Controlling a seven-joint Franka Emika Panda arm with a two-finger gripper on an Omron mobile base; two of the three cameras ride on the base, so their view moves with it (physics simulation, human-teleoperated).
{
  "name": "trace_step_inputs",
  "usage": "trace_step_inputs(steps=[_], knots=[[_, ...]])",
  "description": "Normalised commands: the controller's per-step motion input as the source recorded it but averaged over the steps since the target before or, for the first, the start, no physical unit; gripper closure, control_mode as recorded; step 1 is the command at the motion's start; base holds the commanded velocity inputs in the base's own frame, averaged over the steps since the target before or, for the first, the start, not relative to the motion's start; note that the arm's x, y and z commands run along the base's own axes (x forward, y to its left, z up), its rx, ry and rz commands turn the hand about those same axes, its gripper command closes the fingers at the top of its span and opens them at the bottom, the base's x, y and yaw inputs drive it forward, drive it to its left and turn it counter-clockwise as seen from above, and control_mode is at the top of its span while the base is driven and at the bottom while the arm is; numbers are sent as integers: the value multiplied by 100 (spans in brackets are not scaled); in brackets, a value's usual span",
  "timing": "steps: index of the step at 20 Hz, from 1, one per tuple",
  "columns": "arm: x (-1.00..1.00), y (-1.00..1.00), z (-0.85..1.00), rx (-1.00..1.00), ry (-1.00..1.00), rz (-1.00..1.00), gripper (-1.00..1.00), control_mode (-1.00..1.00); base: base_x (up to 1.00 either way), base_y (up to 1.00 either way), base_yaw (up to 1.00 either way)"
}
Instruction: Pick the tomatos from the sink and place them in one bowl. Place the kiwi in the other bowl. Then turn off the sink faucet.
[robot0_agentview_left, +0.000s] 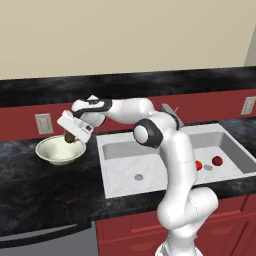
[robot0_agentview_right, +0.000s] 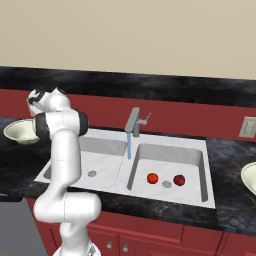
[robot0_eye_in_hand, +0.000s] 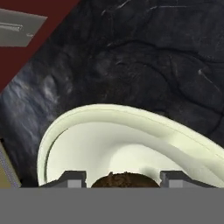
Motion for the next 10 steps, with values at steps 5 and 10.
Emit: trace_step_inputs(steps=[5, 10], knots=[[-1, 25, 0, -1, 3, 0, -100, -100, 0, 0, 0], [-29, -10, 0, 0, -3, 0, -100, -100, 0, 0, 0]])
